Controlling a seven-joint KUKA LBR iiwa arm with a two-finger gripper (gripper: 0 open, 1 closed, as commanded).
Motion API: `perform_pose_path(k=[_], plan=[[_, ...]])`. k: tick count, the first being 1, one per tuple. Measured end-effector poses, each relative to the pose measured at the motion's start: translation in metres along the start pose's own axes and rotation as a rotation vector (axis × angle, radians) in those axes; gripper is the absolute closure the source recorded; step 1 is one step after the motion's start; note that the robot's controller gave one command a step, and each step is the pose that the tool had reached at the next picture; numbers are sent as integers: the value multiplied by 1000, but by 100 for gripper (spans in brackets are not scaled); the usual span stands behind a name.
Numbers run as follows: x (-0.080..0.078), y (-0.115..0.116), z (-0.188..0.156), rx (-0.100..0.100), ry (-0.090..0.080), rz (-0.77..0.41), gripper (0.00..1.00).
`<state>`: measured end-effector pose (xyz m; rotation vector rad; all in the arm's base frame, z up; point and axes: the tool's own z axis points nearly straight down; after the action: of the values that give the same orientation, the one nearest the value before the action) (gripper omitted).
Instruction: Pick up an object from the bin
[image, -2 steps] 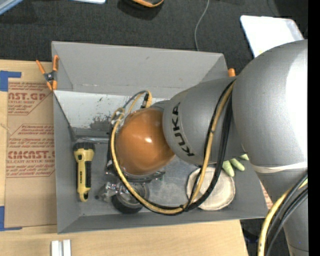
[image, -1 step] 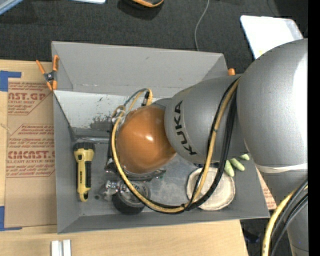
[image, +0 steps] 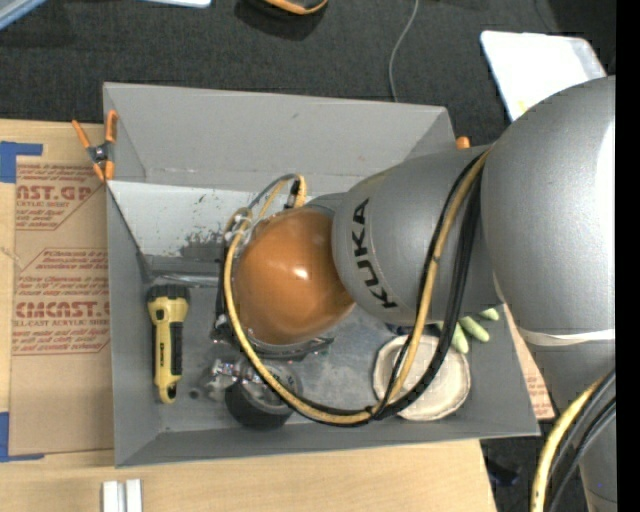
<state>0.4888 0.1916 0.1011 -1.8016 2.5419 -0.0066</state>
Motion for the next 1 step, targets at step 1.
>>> perform_pose_path(k=[1], plan=[[0, 0, -16, -1, 0, 1, 100]])
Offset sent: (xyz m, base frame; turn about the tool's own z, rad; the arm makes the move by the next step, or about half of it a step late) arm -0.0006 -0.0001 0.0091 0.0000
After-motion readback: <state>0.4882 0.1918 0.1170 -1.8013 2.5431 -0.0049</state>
